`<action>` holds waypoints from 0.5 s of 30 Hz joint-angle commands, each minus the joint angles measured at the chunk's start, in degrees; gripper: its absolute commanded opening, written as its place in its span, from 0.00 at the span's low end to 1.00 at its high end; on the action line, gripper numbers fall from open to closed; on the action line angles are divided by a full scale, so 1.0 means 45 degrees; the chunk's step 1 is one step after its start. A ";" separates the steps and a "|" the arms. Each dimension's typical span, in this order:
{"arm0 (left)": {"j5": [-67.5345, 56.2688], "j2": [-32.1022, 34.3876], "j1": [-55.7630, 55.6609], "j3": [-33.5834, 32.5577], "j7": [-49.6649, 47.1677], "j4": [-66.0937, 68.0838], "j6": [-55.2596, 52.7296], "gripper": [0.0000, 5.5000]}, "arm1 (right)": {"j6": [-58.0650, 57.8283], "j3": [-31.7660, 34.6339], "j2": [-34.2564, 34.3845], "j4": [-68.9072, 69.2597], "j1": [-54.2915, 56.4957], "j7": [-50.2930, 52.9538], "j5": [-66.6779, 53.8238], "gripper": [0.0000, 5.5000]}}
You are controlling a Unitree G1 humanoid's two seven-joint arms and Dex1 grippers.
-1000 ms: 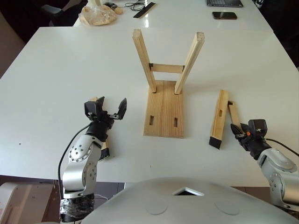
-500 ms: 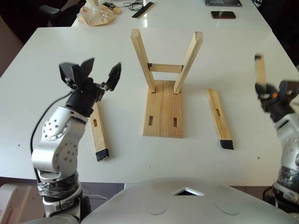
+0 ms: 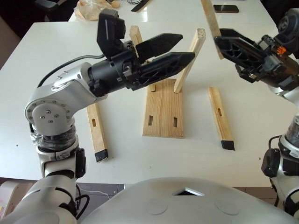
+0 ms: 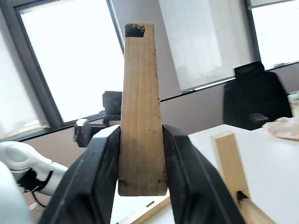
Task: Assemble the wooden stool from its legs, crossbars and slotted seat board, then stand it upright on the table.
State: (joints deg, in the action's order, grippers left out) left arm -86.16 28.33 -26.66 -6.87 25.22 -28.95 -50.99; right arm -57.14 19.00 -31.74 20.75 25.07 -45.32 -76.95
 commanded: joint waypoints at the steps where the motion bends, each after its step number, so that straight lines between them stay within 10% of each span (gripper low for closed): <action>1: -0.0473 0.0101 -0.0666 0.0283 0.0497 0.0425 -0.0235 0.71 | -0.0447 -0.0671 -0.0590 0.0152 0.0071 -0.0812 -0.0449 0.24; 15: -0.0175 0.0211 -0.0625 0.0546 0.1340 -0.0339 0.0039 0.52 | 0.0325 -0.2387 -0.2029 -0.0207 -0.0137 -0.3082 0.2153 0.24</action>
State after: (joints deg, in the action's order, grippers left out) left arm -87.19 28.92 -29.74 -5.08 30.14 -28.66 -51.24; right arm -56.41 9.11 -39.78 21.15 23.95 -59.05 -69.82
